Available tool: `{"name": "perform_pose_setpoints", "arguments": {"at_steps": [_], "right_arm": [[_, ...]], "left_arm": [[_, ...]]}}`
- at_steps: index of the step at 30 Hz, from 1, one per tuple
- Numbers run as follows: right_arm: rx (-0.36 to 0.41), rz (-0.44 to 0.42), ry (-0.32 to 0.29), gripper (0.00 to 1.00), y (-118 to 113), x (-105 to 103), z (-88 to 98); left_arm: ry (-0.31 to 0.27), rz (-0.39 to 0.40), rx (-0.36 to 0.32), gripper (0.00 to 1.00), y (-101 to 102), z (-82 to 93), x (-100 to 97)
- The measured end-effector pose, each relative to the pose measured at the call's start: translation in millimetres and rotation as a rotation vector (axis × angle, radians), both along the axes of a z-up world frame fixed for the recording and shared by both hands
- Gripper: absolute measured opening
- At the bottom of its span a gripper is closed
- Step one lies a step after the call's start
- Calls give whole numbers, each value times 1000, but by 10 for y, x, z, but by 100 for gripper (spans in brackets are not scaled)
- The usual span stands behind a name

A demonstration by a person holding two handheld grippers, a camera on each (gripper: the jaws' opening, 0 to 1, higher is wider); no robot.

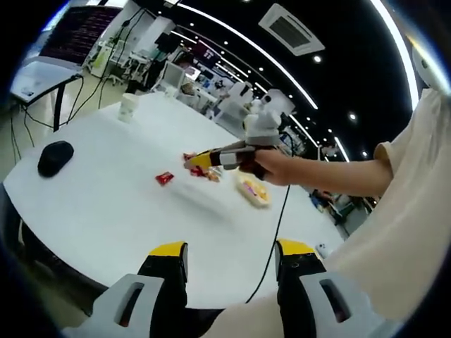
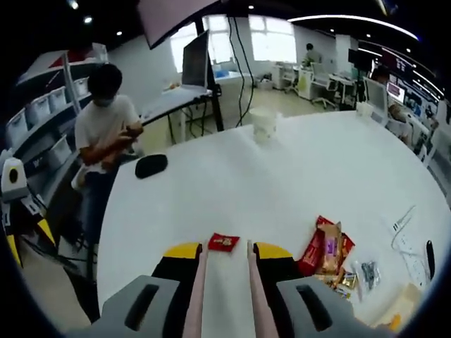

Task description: Place the target food into the container with the food tongs after gripping and lifting it, then release it inside without dropping or visibly crushing the food.

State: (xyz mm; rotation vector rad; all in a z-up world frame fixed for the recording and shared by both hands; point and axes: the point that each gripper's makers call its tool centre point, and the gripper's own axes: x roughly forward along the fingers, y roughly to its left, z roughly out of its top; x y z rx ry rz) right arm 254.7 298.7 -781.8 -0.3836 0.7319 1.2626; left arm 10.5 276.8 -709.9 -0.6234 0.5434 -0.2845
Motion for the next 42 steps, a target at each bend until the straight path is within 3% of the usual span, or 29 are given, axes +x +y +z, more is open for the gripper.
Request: {"name": "perform_pose_setpoints", "arguments": {"at_steps": [33, 42], "right_arm": [[-24, 3, 28, 28, 186, -134, -139], [-65, 1, 13, 28, 194, -125, -232]], "left_arm": [[13, 5, -17, 49, 188, -57, -4], [13, 9, -23, 49, 194, -69, 21]]}}
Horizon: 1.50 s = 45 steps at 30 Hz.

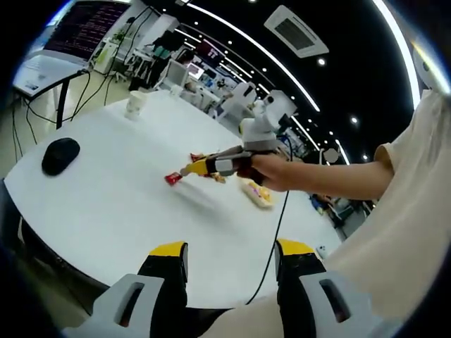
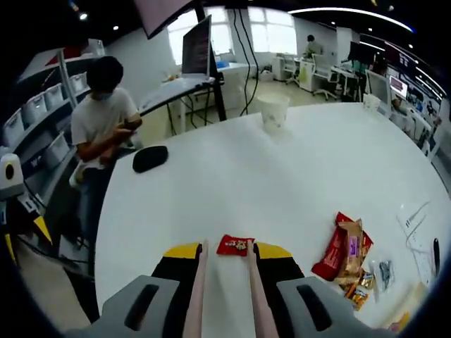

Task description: Place the target food into the container with the food tongs after gripping and lifting it, then release it inside without dropping or visibly crushing the food.

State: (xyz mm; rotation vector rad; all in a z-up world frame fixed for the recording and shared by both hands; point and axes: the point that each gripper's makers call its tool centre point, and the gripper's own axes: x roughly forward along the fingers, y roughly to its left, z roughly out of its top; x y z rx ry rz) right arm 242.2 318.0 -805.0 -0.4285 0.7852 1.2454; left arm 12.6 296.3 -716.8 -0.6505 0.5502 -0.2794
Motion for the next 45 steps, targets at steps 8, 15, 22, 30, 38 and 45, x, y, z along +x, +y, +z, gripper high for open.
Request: {"name": "perform_pose_setpoints", "arguments": {"at_steps": [8, 15, 22, 30, 38, 45], "right_arm": [[-35, -5, -22, 28, 46, 42, -96], [-45, -3, -32, 28, 135, 20, -148], [-83, -4, -39, 28, 138, 38, -243], [-115, 4, -39, 28, 124, 17, -308], [-105, -12, -91, 28, 186, 31, -187], [-131, -42, -85, 28, 230, 30, -298]], "left_arm": [[9, 16, -9, 48, 40, -32, -25], [15, 20, -15, 48, 84, -61, -9], [17, 23, -20, 48, 114, -71, -3], [23, 27, -27, 48, 158, -99, -9], [24, 34, -31, 48, 193, -109, -23], [24, 39, -39, 48, 191, -119, -37]]}}
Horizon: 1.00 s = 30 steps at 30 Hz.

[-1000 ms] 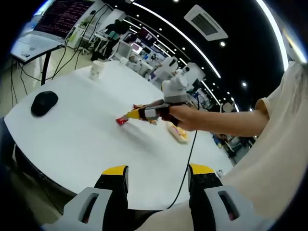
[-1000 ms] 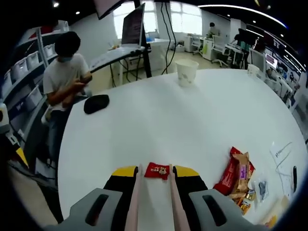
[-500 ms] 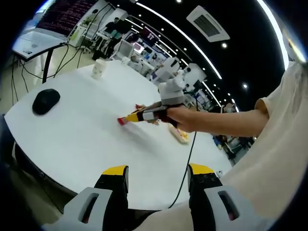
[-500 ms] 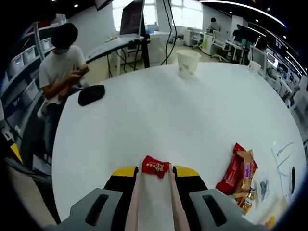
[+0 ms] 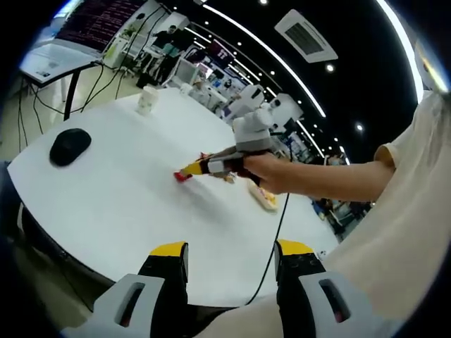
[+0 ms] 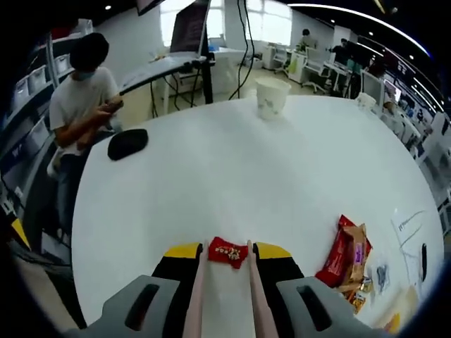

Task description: Place the target food into the container with the food tongs after gripping and lifting it, then release it inside without dropping or visibly crushing the food.

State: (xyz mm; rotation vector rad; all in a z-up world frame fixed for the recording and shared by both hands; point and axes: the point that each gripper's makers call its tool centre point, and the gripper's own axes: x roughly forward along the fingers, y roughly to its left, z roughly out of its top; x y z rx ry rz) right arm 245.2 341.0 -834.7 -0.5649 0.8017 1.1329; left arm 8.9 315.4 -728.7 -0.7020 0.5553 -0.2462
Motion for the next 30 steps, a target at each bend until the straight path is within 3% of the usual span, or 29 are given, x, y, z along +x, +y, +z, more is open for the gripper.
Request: {"name": "perform_pose_setpoints", "arguments": {"at_steps": [5, 30], "right_arm": [[-35, -11, -14, 27, -51, 1, -24], [-26, 22, -7, 23, -66, -51, -139]], "left_arm": [[-2, 9, -1, 48, 18, -5, 6], [1, 14, -11, 48, 5, -23, -30]]}}
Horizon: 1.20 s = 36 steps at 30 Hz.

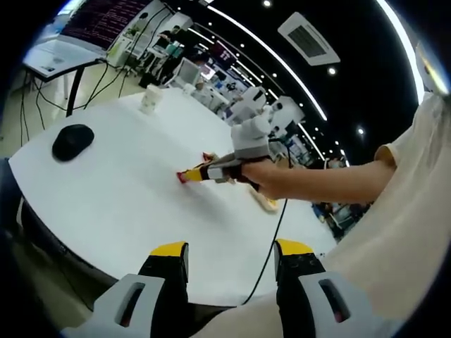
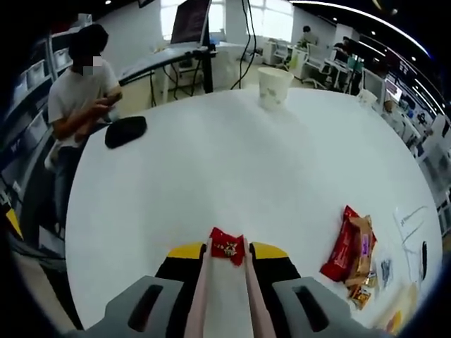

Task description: Place the target food into the container with the food tongs after gripping and lifting it, then release it inside without dropping or visibly crushing the food.

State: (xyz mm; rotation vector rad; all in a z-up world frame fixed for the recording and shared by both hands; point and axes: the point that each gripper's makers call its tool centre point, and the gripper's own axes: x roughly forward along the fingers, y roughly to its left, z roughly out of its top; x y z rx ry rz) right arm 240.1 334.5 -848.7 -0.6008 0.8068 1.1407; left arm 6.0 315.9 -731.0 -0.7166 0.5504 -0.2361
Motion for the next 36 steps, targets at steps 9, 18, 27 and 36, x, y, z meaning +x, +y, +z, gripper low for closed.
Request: {"name": "perform_pose_setpoints", "arguments": {"at_steps": [9, 18, 27, 36], "right_arm": [[-14, 57, 19, 20, -2, -58, 23], [0, 62, 102, 20, -67, -147, 10], [27, 39, 132, 19, -119, -150, 54], [41, 30, 161, 17, -175, -163, 134]], "left_arm": [[0, 9, 0, 48, 36, -2, -17], [-4, 3, -2, 47, 16, 17, 1], [-3, -1, -4, 46, 10, 18, -2], [-12, -19, -2, 46, -33, 46, 42]]}}
